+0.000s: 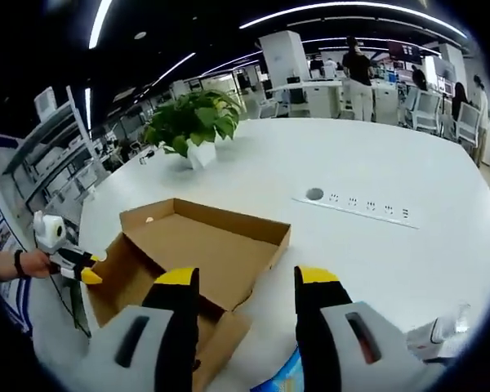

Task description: Operate the shoe box by opening the lid, removing the specified soft item, and placing it in the target area until the item is outside and the box remains undamaged.

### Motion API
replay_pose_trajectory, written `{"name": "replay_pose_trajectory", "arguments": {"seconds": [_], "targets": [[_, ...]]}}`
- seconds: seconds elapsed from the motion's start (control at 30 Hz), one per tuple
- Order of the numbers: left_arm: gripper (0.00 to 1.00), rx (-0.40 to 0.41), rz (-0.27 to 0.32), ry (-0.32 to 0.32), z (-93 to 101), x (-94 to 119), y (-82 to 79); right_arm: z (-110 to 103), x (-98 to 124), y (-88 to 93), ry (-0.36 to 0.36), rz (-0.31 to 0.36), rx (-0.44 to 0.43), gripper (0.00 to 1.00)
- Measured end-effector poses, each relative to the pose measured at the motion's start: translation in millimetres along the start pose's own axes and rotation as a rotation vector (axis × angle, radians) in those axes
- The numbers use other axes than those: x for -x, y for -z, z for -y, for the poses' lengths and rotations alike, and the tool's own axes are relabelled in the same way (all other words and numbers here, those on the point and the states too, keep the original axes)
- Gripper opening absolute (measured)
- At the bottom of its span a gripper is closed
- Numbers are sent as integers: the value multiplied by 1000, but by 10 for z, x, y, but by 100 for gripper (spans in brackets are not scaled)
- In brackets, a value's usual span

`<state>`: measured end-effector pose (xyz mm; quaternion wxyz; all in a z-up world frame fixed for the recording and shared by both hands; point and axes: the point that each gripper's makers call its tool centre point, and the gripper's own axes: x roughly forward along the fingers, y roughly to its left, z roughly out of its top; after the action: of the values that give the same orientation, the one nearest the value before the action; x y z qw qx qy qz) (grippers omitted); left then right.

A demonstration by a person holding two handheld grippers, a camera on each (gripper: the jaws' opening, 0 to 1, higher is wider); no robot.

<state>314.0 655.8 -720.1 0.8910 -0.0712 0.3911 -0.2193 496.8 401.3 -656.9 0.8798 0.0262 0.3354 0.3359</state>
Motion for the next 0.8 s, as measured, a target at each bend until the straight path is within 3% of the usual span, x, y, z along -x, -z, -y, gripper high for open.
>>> {"name": "replay_pose_trajectory", "arguments": {"seconds": [0.17,0.37,0.67,0.8], "targets": [[24,1,1,-6,-2,-3,0,67,-274,-10,-7,-30,-49,41],[24,5,12,-14,-13,1,1,242,-547,0,34,-76,-78,38],[24,-12,6,-20,-31,-8,0,280,-709,100,93,-130,-134,29],[24,-13,5,-20,-60,-18,-1,211,-724,111,97,-128,-137,16]]}}
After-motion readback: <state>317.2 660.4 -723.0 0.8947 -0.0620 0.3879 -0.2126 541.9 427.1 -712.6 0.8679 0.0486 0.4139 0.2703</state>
